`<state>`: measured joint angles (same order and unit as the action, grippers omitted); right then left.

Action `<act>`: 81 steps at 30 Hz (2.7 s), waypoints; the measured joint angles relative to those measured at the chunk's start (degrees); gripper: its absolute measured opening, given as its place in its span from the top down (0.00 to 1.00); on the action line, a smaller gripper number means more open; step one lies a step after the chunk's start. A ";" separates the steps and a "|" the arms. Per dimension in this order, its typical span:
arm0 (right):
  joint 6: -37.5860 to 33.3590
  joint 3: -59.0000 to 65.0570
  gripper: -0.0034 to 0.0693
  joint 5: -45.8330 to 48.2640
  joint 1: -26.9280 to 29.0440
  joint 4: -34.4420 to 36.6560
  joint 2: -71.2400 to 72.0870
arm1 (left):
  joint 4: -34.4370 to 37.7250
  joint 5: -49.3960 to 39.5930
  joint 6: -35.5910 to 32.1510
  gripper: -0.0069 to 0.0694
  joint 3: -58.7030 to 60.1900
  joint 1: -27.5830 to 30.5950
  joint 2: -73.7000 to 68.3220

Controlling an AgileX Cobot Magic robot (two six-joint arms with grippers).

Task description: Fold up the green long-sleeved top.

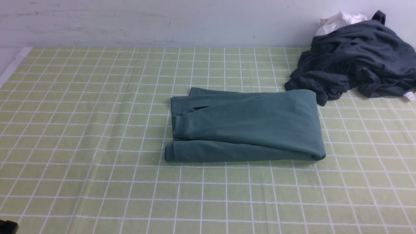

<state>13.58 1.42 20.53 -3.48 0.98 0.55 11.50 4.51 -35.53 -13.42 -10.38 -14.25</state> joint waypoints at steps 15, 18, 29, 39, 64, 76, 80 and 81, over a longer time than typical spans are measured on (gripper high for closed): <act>0.01 -0.04 0.96 0.23 0.05 -0.21 0.00 | 0.00 0.00 0.00 0.91 0.00 0.00 0.00; 0.01 -0.04 0.96 0.23 0.05 -0.21 0.00 | 0.00 0.00 0.00 0.91 0.00 0.00 0.00; 0.01 -0.04 0.96 0.34 0.05 -0.32 0.00 | 0.83 4.68 -1.86 0.91 9.02 4.75 8.14; 0.01 -0.04 0.96 0.34 0.05 -0.45 0.00 | 0.52 -8.93 8.64 0.91 14.85 11.03 14.93; 0.01 -0.04 0.96 0.39 0.05 -0.61 0.00 | -9.04 -26.87 26.99 0.91 15.01 11.03 14.93; 0.01 -0.04 0.96 0.39 0.05 -0.61 0.00 | -9.04 -26.87 26.99 0.91 15.01 11.03 14.93; 0.01 -0.04 0.96 0.39 0.05 -0.61 0.00 | -9.04 -26.87 26.99 0.91 15.01 11.03 14.93; 0.01 -0.04 0.96 0.39 0.05 -0.61 0.00 | -9.04 -26.87 26.99 0.91 15.01 11.03 14.93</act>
<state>13.59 1.38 20.92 -3.43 0.37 0.55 2.46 -22.37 -8.54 1.59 0.65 0.68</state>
